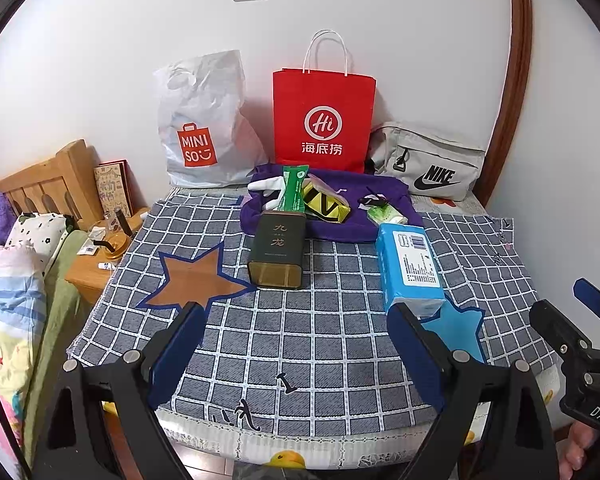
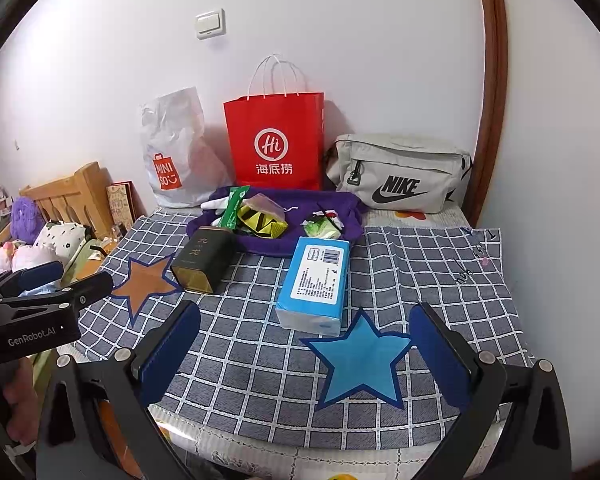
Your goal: Organize soft objects
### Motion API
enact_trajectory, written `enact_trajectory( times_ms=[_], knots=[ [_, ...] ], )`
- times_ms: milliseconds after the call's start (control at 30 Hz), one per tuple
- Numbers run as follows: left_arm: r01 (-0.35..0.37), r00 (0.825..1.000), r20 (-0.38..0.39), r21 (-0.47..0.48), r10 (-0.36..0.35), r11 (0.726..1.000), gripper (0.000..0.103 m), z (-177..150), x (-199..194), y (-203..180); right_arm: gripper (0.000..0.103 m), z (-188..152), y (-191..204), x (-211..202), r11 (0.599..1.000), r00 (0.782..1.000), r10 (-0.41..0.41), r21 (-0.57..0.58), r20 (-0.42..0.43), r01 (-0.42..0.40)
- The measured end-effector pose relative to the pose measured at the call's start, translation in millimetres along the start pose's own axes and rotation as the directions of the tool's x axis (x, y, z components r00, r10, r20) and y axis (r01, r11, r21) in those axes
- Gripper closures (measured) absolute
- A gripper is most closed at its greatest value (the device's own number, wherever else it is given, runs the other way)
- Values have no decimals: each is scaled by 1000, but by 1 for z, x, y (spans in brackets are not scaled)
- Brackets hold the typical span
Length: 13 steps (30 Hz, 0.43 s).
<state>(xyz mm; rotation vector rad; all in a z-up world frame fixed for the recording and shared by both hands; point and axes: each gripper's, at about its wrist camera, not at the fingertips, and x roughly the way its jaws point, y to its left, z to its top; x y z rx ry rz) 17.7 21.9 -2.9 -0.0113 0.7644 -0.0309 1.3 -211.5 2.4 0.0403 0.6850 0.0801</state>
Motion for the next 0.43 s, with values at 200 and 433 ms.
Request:
enact_trajectory(
  times_ms=[200, 433],
  knots=[
    [1, 1000, 11, 4, -1, 1000, 11, 2, -5, 3, 0, 0, 1, -1, 1000, 1000, 1, 1, 1, -1],
    [-1, 999, 34, 20, 1, 1000, 11, 9, -9, 4, 1, 3, 2, 1, 1000, 1000, 16, -14, 4, -15]
  ],
)
